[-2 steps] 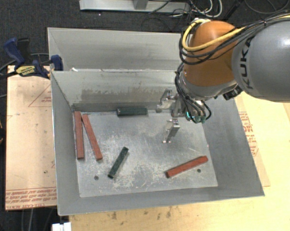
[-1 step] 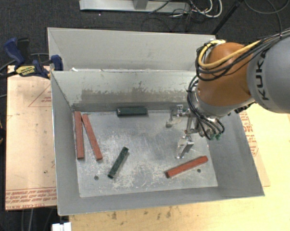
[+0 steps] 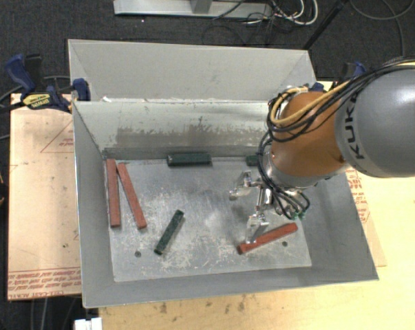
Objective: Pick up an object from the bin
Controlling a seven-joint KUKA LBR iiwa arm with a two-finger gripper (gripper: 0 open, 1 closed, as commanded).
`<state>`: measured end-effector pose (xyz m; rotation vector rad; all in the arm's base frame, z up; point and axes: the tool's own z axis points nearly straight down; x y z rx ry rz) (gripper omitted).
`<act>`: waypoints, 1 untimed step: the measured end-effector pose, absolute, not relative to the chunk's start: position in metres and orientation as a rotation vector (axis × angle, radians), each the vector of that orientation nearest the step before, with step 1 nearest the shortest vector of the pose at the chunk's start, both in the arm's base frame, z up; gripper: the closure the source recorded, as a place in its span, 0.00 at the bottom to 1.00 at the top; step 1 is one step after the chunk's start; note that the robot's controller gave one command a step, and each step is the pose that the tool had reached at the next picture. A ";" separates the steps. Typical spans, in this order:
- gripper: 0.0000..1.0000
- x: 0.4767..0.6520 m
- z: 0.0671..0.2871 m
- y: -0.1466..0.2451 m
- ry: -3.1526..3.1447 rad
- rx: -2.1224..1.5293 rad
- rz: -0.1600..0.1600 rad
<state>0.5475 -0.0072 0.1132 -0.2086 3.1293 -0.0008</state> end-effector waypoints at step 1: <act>1.00 0.537 0.082 -0.030 3.127 -0.347 0.007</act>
Offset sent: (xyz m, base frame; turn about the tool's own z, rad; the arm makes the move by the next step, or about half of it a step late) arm 0.0000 0.0000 0.0000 0.0000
